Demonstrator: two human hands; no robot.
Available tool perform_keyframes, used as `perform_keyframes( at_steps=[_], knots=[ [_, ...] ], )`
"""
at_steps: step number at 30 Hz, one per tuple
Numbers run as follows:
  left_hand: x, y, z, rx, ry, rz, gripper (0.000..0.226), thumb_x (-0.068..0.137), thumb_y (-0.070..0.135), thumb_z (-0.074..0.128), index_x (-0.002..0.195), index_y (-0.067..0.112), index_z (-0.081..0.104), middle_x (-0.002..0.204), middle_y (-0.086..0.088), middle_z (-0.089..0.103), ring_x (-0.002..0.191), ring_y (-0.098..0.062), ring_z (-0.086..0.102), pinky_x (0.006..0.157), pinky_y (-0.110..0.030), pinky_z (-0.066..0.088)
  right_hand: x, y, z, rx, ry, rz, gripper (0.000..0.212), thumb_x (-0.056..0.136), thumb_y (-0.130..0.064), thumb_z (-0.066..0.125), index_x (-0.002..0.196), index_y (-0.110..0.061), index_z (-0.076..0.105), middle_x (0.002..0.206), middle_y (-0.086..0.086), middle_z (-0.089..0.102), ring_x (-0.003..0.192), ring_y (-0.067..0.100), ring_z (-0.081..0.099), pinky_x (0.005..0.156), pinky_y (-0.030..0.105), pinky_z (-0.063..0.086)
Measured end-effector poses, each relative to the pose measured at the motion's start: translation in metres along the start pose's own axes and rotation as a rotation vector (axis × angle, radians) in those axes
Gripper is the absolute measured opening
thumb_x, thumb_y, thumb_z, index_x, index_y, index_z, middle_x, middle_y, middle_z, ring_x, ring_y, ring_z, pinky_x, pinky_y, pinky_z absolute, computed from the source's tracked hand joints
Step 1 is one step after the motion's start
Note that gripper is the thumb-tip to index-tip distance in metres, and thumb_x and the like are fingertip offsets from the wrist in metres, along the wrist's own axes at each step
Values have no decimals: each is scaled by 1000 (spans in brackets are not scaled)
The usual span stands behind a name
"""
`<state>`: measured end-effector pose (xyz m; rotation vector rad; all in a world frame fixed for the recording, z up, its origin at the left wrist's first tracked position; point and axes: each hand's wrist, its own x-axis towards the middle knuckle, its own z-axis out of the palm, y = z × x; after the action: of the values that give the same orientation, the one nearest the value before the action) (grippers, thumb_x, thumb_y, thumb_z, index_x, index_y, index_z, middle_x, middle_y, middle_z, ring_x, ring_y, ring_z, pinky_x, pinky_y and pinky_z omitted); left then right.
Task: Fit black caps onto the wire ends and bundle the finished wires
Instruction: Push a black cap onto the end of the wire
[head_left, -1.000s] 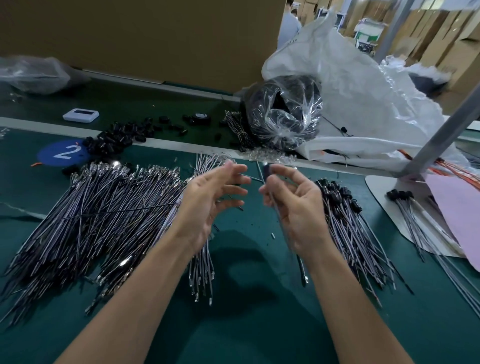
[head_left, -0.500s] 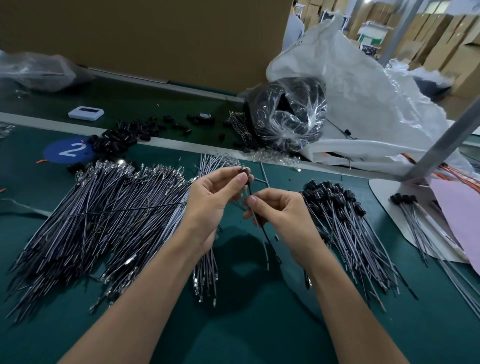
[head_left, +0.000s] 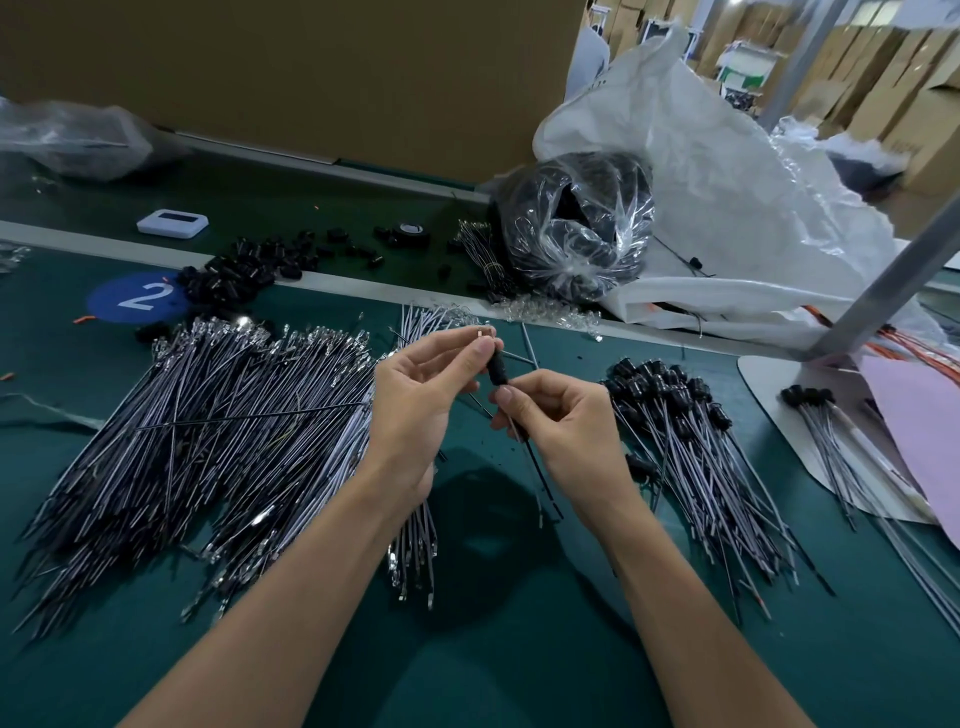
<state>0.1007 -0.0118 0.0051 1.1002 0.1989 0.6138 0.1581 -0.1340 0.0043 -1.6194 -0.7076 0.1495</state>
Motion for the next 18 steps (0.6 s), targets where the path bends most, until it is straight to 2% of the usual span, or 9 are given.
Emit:
perform_keyframes(
  at_steps=[5, 10, 13, 18],
  knots=[
    [1, 2, -1, -49, 28, -27, 14, 62, 26, 77, 75, 22, 79, 83, 1, 76, 84, -13, 67, 73, -25, 50, 0, 1, 1, -33, 9, -15, 12, 87, -9, 71, 79, -17, 72, 64, 2, 72, 55, 9, 59, 58, 21, 48],
    [2, 4, -2, -71, 29, -38, 12, 63, 25, 76, 74, 22, 78, 81, 1, 76, 82, -11, 68, 73, -25, 50, 0, 1, 1, -66, 18, -30, 13, 86, -10, 72, 77, -19, 72, 65, 2, 72, 55, 9, 60, 58, 24, 49],
    [2, 3, -3, -78, 29, -41, 13, 63, 25, 75, 75, 21, 78, 81, 2, 75, 81, -9, 67, 71, -23, 50, 0, 1, 1, -83, 26, -43, 14, 85, -9, 73, 76, -20, 74, 66, 1, 73, 56, 16, 63, 59, 29, 51],
    [3, 3, -3, -93, 16, -56, 21, 59, 28, 78, 78, 19, 78, 83, 0, 76, 82, -10, 68, 71, -23, 49, 0, 1, 0, -90, 40, -46, 10, 84, -6, 74, 79, -14, 76, 67, 3, 73, 61, 22, 68, 61, 26, 53]
  ],
)
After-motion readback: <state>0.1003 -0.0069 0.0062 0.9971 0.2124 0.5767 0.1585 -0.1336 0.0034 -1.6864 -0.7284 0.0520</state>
